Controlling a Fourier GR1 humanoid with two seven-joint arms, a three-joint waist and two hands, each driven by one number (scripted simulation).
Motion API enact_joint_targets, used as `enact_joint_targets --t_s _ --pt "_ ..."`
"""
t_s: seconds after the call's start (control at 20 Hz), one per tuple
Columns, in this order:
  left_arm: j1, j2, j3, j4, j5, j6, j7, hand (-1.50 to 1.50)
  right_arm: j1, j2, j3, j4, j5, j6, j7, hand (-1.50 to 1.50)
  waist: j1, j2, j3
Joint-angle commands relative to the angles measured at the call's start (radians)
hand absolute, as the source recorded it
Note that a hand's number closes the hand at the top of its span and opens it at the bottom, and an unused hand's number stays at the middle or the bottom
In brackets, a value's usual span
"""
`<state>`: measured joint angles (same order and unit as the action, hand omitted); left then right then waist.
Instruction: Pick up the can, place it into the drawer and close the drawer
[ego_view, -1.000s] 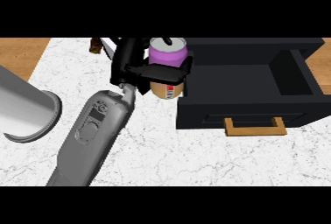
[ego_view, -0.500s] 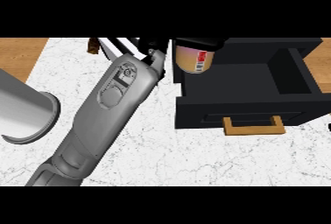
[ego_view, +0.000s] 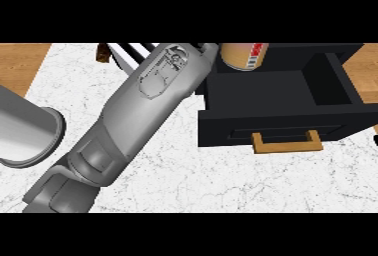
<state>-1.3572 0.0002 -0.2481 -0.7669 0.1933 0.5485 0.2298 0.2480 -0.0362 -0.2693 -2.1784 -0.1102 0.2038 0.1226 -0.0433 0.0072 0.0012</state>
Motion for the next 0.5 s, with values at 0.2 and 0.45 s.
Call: enact_joint_targets --t_s 0.2,0.45 --pt "-0.083 0.0 -0.076 0.16 0.118 0.023 -0.084 1.5 -0.026 0.007 0.015 0.018 0.022 -0.008 0.008 -1.5 -0.007 0.002 0.0" --pt "-0.144 0.0 -0.11 0.229 0.174 0.015 -0.075 1.5 -0.11 -0.015 -0.007 0.023 0.007 -0.042 0.056 -1.5 -0.013 0.005 0.0"
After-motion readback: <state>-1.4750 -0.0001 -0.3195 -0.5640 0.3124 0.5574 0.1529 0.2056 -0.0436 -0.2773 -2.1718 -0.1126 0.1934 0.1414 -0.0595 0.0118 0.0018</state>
